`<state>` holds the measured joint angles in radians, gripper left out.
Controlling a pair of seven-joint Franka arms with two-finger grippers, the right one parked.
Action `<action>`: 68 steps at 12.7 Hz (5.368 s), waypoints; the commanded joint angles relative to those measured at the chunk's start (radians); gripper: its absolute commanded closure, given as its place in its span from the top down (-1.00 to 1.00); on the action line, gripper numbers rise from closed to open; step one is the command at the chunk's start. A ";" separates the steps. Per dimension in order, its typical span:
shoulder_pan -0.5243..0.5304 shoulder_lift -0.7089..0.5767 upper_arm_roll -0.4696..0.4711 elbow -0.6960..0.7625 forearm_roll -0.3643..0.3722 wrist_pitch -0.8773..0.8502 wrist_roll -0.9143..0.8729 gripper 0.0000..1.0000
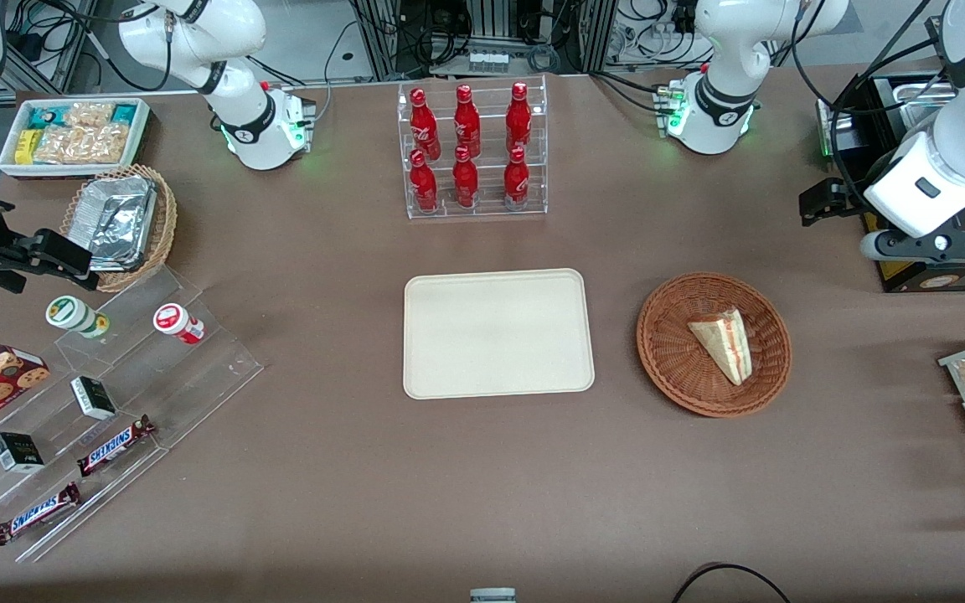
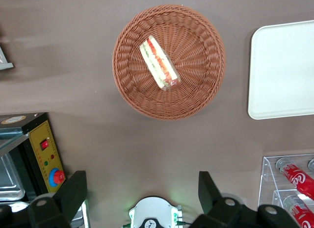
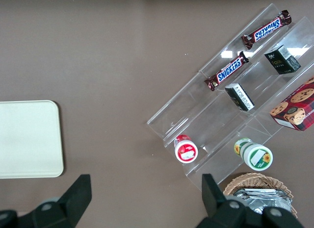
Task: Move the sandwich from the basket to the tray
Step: 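Move the left gripper toward the wicker basket holding the sandwich, then lower the open left gripper over the wrapped sandwich in the basket, then close the left gripper on the sandwich and lift it, then carry the sandwich with the left gripper over the beige tray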
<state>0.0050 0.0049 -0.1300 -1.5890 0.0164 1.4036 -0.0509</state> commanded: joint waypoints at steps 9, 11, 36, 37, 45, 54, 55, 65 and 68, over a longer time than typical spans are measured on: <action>0.012 0.007 -0.008 -0.288 -0.009 0.314 -0.007 1.00; 0.012 -0.006 -0.008 -0.403 -0.007 0.450 -0.007 1.00; -0.022 0.219 -0.010 -0.658 -0.012 1.035 -0.758 1.00; -0.022 0.230 -0.010 -0.654 -0.012 1.035 -0.758 1.00; -0.026 0.234 -0.011 -0.469 -0.006 0.759 -0.739 -0.87; -0.212 0.283 -0.014 -0.286 -0.001 0.534 -0.667 -0.92; -0.255 0.306 -0.014 -0.263 -0.001 0.532 -0.669 -0.92; -0.549 0.677 -0.014 0.187 -0.012 0.528 -0.880 -0.92; -0.611 0.705 -0.013 0.204 -0.009 0.596 -0.957 -0.91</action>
<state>-0.5688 0.6821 -0.1559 -1.4336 0.0076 1.9814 -0.9587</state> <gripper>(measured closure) 0.859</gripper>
